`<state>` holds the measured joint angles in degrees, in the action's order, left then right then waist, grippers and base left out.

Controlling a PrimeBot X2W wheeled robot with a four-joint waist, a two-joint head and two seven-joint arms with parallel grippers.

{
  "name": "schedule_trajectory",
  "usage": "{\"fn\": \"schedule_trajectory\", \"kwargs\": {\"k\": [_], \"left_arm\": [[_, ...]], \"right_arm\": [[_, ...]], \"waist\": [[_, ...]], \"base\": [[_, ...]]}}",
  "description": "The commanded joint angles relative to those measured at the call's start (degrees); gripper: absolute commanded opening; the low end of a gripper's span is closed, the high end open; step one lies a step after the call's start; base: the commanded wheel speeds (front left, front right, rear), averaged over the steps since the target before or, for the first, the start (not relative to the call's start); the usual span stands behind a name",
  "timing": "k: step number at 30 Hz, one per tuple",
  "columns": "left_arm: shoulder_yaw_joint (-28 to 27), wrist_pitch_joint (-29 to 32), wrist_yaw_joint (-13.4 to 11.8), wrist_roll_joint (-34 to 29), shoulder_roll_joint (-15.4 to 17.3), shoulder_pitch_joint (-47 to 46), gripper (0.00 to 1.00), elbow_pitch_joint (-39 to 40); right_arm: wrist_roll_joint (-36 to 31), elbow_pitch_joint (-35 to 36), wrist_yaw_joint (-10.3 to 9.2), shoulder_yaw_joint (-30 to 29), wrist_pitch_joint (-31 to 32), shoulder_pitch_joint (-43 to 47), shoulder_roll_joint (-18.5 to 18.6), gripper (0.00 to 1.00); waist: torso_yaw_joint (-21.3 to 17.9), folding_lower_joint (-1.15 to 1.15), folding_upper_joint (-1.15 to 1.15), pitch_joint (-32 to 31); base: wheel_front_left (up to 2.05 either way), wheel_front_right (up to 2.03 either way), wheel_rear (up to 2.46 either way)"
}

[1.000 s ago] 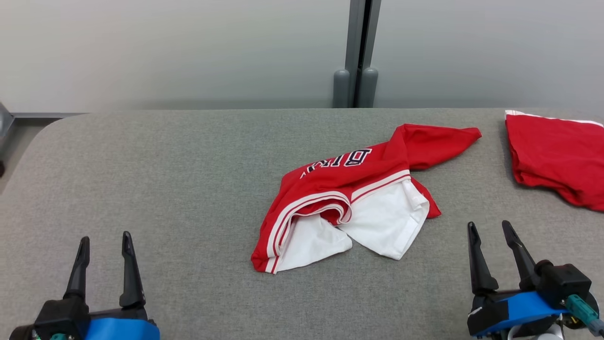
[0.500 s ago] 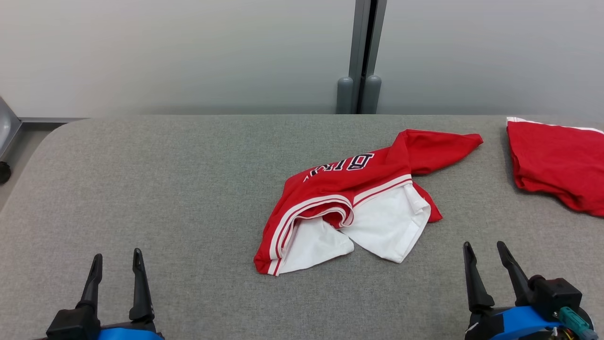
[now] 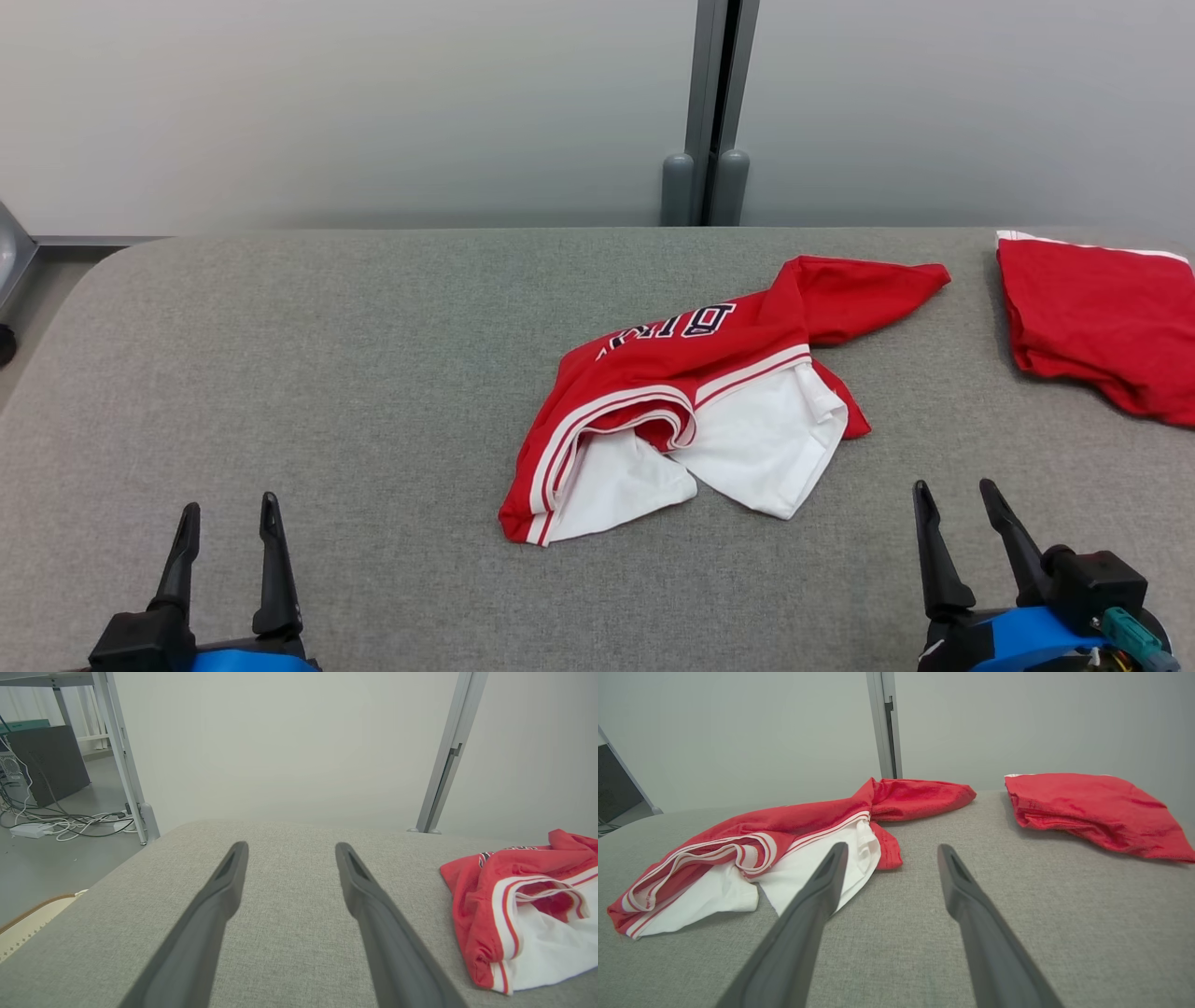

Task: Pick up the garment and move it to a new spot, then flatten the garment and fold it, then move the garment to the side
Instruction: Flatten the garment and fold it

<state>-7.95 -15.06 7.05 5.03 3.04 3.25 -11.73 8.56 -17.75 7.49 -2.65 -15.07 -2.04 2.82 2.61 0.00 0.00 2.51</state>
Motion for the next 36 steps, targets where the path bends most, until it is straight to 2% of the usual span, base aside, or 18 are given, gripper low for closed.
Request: {"fn": "schedule_trajectory", "kwargs": {"k": [1, 12, 17, 23, 27, 32, 36], "left_arm": [[-0.06, -0.15, 0.17, -0.25, -0.15, -0.43, 1.00, -0.09], [-0.09, -0.15, 0.39, -0.15, -0.20, -1.46, 1.00, -0.32], [2.00, -0.15, 0.51, -0.57, -0.21, -3.28, 1.00, 0.33], [8.56, -0.15, 0.51, -1.32, -0.21, -6.72, 1.00, 1.19], [15.71, -0.14, 0.44, -1.57, -0.06, -10.87, 1.00, 0.49], [25.11, -0.14, 0.44, -0.71, 1.40, -15.94, 1.00, -3.01], [30.09, -0.14, 0.44, 0.31, 2.31, -18.86, 1.00, -7.09]], "right_arm": [[-0.34, -0.13, 0.01, 0.02, -0.14, 0.61, 0.15, 1.00], [-0.20, 0.08, 0.01, 0.10, -0.14, -0.40, 0.15, 1.00], [0.05, -0.09, 0.01, 0.44, -0.14, -0.85, 0.15, 1.00], [0.17, -0.19, 0.01, 1.53, -0.14, -1.96, 0.15, 1.00], [0.09, -0.06, 0.01, 1.79, -0.14, -2.65, 0.16, 1.00], [0.42, -0.21, 0.01, 1.82, -0.14, -3.78, 0.15, 1.00], [0.62, -0.14, 0.01, 2.05, -0.14, -4.25, 0.15, 1.00]], "waist": [[-0.01, 0.00, 0.00, 0.21], [-0.38, 0.00, 0.00, 1.41], [-0.87, 0.00, 0.00, 1.87], [-2.46, 0.00, 0.00, 2.73], [-4.20, 0.00, 0.00, 3.81], [-6.85, 0.00, 0.00, 5.40], [-9.09, 0.00, 0.00, 6.86]], "base": [[0.00, 0.00, 0.00], [0.00, 0.00, 0.00], [0.00, 0.00, 0.00], [0.00, 0.00, 0.00], [0.00, 0.00, 0.00], [0.00, 0.00, 0.00], [0.00, 0.00, 0.00]]}}
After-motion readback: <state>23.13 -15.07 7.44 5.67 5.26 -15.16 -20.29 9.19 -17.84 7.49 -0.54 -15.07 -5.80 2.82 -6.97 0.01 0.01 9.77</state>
